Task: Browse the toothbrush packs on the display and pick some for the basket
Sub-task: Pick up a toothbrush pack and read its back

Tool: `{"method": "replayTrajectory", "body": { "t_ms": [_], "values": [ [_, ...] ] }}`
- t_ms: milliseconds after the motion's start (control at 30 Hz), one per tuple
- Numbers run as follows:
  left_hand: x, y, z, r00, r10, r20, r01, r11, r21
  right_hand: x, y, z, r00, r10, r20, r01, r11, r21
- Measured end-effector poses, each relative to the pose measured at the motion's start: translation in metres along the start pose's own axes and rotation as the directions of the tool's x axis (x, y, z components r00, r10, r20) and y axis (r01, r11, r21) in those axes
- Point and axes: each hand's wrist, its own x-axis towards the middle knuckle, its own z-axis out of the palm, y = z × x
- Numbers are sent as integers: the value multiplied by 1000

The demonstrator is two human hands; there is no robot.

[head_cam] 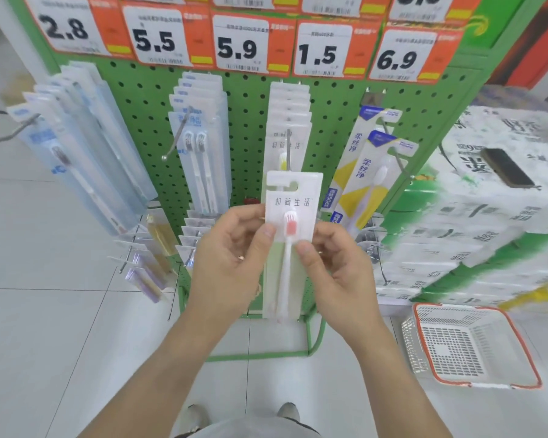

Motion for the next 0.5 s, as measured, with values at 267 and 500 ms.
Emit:
{"method": "replayTrajectory", "body": {
  "t_ms": [267, 500],
  "values": [
    [8, 11, -1, 998, -10, -69, 9, 1000, -14, 13, -6, 7, 998, -66, -5, 66, 998, -9],
    [11, 8, -1, 999, -30, -45, 32, 999, 42, 12, -1, 10, 999, -18, -42, 16, 999, -41]
  ]
}}
